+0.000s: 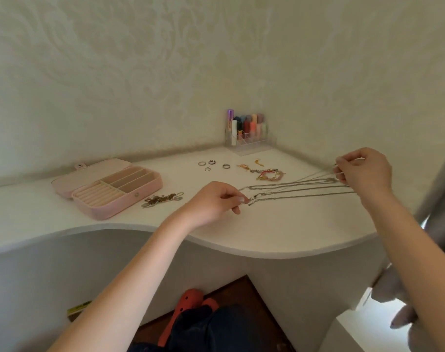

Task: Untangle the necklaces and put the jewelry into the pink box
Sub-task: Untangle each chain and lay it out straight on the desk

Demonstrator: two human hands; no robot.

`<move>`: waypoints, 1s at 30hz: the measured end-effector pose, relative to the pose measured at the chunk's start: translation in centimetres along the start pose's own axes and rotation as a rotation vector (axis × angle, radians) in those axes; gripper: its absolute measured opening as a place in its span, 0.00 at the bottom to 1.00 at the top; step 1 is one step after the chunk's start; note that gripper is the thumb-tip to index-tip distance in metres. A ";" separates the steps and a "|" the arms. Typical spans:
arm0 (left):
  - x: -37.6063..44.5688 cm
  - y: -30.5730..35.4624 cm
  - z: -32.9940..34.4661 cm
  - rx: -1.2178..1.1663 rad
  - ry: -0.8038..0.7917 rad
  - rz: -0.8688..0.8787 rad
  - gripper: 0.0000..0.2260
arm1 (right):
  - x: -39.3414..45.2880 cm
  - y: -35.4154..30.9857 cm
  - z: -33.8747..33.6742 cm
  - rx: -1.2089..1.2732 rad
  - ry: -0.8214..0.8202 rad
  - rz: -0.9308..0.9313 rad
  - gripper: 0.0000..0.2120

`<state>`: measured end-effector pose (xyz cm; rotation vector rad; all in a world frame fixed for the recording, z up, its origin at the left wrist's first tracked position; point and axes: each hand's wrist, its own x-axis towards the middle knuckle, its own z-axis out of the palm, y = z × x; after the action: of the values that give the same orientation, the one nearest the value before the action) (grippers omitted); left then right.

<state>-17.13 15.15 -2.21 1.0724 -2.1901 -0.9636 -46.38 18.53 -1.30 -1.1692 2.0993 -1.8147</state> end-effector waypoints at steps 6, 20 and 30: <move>0.8 0.6 4.4 0.132 0.075 0.076 0.10 | -1.1 4.2 -4.0 -0.337 0.104 -0.053 0.05; 1.8 -0.1 6.0 0.396 0.220 0.214 0.11 | -1.0 6.9 -3.9 -0.595 0.144 -0.060 0.04; 1.7 -0.3 6.2 0.478 0.177 0.216 0.15 | -2.1 6.6 -3.7 -0.609 0.150 -0.178 0.10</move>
<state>-22.25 15.88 -5.99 1.0441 -2.3814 -0.2411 -50.04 22.53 -6.99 -1.4128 2.8363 -1.3868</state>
